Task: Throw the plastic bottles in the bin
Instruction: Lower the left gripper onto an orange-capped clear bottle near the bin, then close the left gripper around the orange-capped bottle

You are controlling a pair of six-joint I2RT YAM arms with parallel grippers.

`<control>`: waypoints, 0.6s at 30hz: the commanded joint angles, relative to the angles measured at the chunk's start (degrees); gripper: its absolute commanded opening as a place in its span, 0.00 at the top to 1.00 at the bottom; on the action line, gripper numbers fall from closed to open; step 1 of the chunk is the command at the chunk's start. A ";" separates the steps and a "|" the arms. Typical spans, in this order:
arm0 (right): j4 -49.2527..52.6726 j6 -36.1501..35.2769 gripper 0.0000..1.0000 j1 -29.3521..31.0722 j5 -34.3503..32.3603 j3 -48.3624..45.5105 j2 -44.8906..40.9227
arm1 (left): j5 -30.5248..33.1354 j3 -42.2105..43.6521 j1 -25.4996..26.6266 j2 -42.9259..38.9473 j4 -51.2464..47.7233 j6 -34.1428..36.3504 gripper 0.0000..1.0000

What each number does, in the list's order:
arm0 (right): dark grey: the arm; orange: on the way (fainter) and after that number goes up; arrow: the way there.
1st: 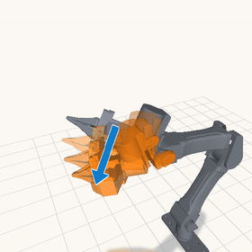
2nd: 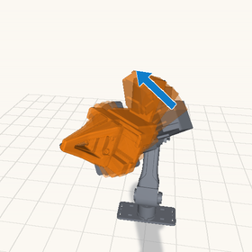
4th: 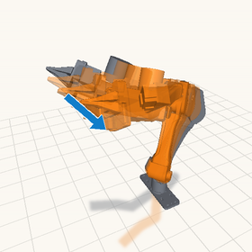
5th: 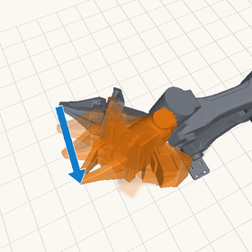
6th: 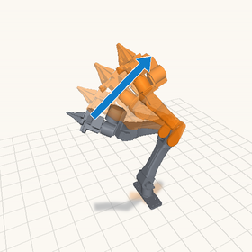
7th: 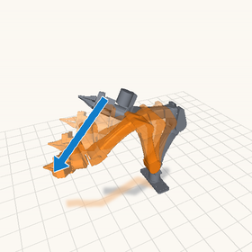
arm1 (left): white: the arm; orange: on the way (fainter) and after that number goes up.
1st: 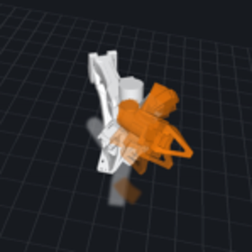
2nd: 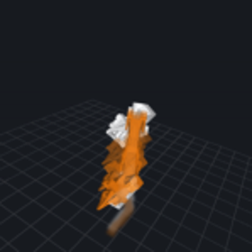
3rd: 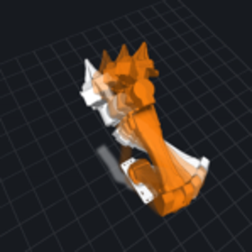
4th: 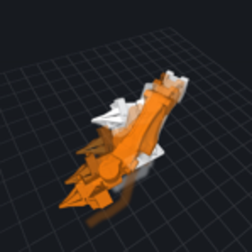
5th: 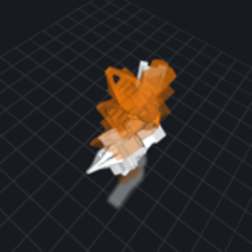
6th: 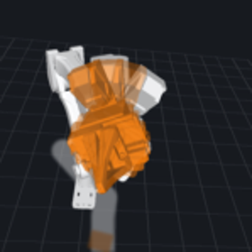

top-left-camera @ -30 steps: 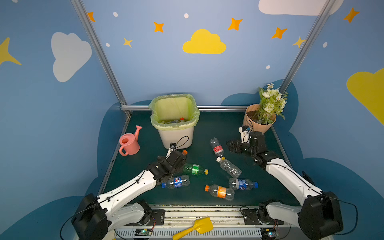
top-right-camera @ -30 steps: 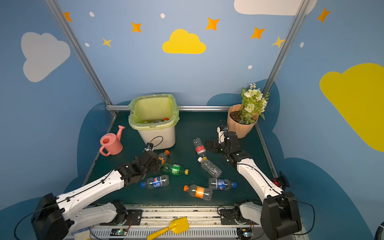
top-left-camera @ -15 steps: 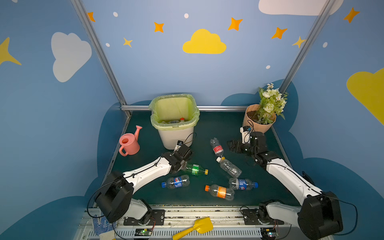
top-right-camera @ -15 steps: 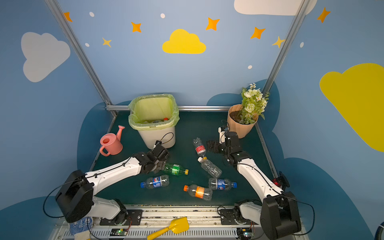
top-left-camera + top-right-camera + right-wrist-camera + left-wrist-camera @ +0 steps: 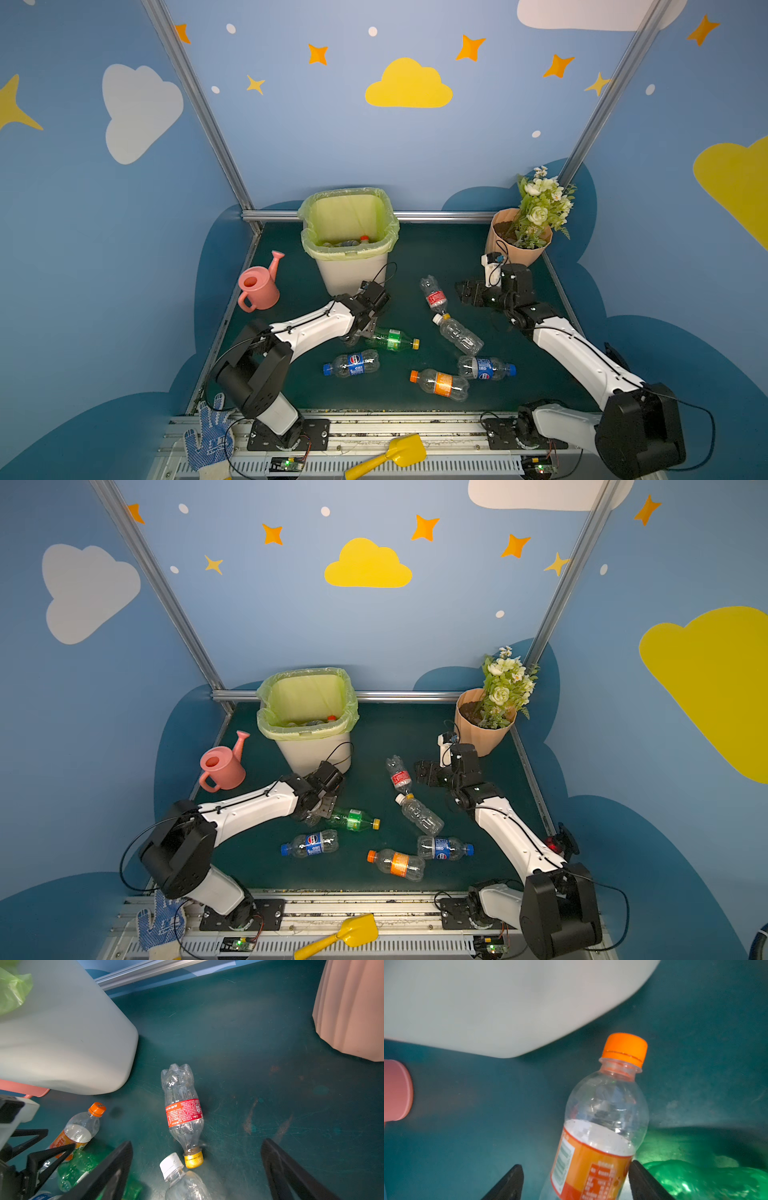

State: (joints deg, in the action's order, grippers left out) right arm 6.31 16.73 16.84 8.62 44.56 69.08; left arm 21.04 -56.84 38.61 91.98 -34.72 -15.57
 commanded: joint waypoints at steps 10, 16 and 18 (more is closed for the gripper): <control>-0.07 0.23 0.04 -1.10 0.63 -0.89 -0.61 | -5.29 -3.19 -1.69 5.10 -2.81 2.09 0.23; -0.04 0.06 0.04 -1.34 0.83 -0.93 -0.57 | -6.71 -4.72 -2.25 7.61 -3.60 2.73 0.34; -0.07 0.05 0.04 -1.47 0.86 -0.91 -0.45 | -6.89 -5.10 -2.33 8.27 -3.69 2.99 0.33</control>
State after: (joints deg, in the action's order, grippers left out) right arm 6.28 16.71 15.77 9.06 44.23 69.08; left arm 15.00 -60.60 36.51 99.50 -36.71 -13.45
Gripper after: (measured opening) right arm 0.957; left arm 0.667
